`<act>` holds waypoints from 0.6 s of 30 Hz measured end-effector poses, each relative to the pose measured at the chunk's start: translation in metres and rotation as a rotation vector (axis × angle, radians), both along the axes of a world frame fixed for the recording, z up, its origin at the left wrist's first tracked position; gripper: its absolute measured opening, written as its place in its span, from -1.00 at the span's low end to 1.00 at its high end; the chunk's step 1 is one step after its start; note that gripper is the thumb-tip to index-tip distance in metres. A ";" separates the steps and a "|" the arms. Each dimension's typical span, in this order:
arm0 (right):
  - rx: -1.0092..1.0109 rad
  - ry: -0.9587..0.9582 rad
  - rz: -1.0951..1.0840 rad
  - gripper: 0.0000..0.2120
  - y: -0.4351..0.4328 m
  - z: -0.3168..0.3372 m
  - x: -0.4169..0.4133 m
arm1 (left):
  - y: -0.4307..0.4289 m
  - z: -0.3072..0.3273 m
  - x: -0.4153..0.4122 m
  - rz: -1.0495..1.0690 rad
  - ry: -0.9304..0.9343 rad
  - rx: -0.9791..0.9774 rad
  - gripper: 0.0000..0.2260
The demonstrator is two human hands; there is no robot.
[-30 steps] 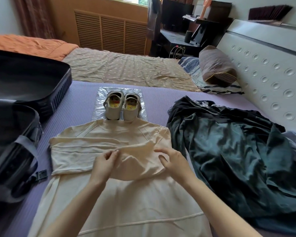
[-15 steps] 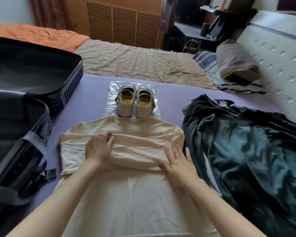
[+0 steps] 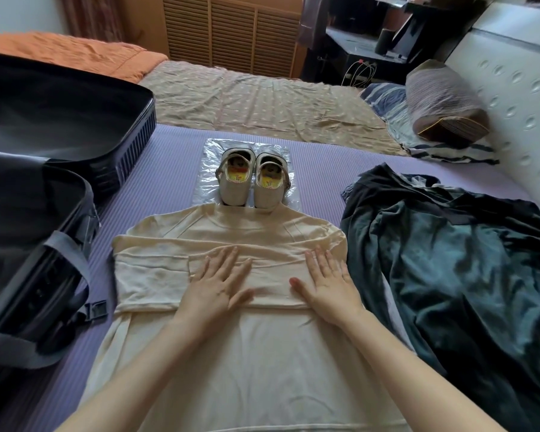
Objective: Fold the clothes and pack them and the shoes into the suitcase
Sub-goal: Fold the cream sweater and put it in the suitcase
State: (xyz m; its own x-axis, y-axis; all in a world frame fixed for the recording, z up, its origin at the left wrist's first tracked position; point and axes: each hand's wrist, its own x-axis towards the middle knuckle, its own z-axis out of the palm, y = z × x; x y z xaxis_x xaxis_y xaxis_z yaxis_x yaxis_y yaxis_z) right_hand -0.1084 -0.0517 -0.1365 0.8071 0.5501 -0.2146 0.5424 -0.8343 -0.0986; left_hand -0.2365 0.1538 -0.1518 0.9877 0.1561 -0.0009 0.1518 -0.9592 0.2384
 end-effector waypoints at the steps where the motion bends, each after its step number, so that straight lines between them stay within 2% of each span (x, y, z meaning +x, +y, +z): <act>1: -0.002 -0.004 0.001 0.19 -0.001 0.000 0.000 | 0.001 0.000 -0.001 0.022 0.006 0.020 -0.02; 4: -0.019 -0.012 0.004 0.19 0.000 0.000 0.001 | 0.006 0.000 -0.004 0.098 0.016 -0.005 0.00; 8: -0.050 0.005 0.001 0.04 0.001 -0.001 -0.002 | 0.008 -0.003 -0.005 0.122 0.073 -0.059 0.13; 12: -0.078 -0.009 0.008 0.18 0.005 0.005 -0.003 | 0.007 0.007 -0.001 0.118 0.132 -0.072 0.21; 14: -0.054 -0.028 0.009 0.17 0.012 0.014 -0.010 | 0.007 0.018 -0.007 0.165 0.118 -0.117 0.20; 15: -0.026 -0.049 0.014 0.15 0.017 0.018 -0.016 | 0.006 0.021 -0.014 0.218 0.054 -0.140 0.13; 17: 0.060 -0.069 0.023 0.09 0.029 0.023 -0.034 | 0.001 0.025 -0.039 0.308 -0.173 -0.152 -0.18; 18: 0.109 -0.046 0.021 -0.03 0.034 0.026 -0.045 | -0.003 0.023 -0.057 0.337 -0.255 -0.153 -0.34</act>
